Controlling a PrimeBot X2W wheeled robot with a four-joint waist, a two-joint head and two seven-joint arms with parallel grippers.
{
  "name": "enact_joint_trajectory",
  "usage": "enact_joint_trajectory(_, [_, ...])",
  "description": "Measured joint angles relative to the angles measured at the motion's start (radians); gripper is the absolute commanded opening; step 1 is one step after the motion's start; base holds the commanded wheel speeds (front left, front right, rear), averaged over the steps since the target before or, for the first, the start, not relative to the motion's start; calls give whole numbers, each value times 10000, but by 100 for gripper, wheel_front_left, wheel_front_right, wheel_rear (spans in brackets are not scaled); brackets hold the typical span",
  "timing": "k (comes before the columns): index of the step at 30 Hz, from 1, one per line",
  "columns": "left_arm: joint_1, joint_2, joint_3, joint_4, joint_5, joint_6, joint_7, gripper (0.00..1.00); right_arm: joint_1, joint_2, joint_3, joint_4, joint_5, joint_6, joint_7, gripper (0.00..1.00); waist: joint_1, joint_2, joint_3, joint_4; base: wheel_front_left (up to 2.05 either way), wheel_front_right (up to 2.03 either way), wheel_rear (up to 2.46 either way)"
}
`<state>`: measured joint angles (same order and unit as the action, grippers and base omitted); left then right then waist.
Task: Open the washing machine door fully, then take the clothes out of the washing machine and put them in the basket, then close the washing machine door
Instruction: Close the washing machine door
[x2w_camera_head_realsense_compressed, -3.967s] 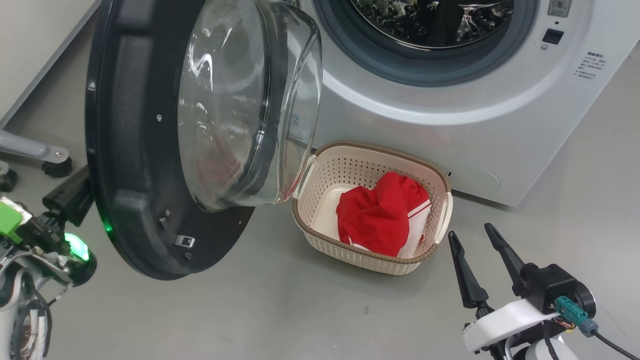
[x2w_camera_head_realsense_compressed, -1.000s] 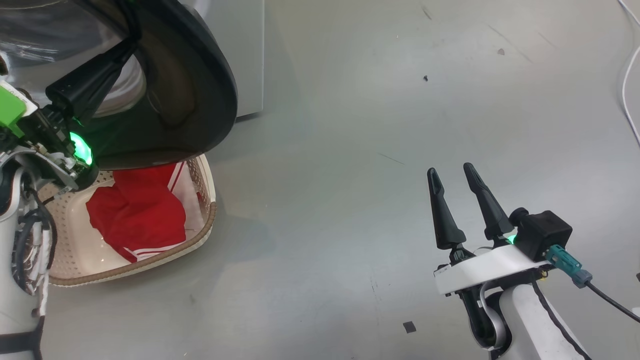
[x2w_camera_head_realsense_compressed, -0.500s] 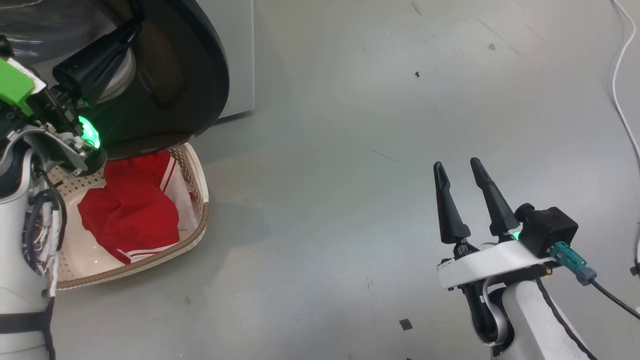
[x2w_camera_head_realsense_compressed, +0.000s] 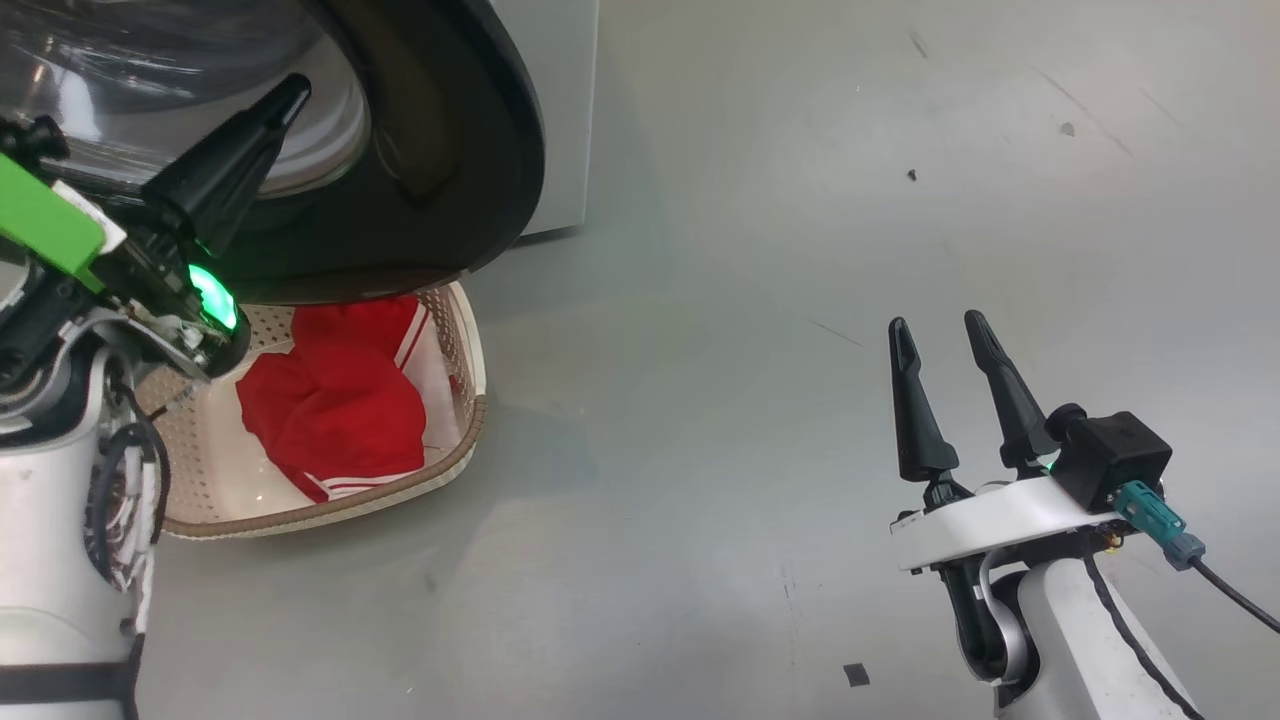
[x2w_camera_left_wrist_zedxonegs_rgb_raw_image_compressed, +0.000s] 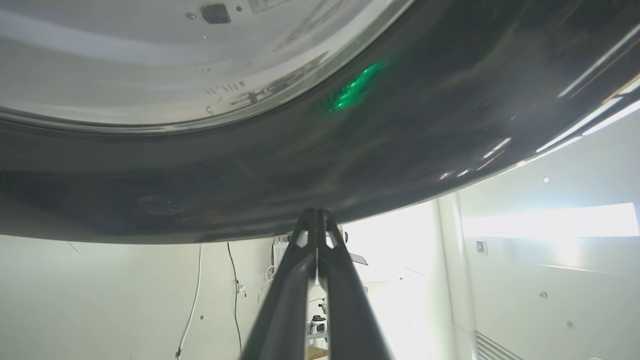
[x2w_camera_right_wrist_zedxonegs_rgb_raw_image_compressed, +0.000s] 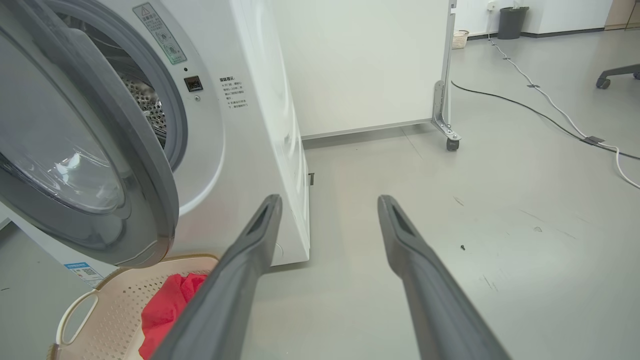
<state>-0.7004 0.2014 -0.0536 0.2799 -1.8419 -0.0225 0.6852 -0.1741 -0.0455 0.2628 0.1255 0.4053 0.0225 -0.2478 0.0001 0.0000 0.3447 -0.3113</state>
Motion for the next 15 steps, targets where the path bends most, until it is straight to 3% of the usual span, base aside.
enact_joint_trajectory(4, [733,-132,203,-6,-65,-518,-86,0,17,0,-119,52,-236,10,0,100,0,0,-134,374,0,0,0])
enact_joint_trajectory(8, [1479,-345,449,-61,-153,-755,-303,0,97,-2,-247,104,-316,12,0,100,0,0,-291,772,0,0,0])
enact_joint_trajectory(9, [1684,-384,522,-77,-167,-802,-355,8,134,-2,-267,128,-341,12,0,100,0,0,-333,871,0,0,0])
enact_joint_trajectory(10, [1897,-430,594,-94,-186,-811,-431,38,178,-2,-280,153,-384,13,0,100,0,0,-380,972,0,0,0])
enact_joint_trajectory(11, [2107,-468,619,-128,-194,-851,-489,100,218,-2,-288,173,-403,15,0,100,0,0,-426,1069,0,0,0])
enact_joint_trajectory(15, [2836,-761,629,-316,-132,-947,-713,100,344,-81,-414,215,-476,25,0,100,0,0,-612,1477,0,0,0])
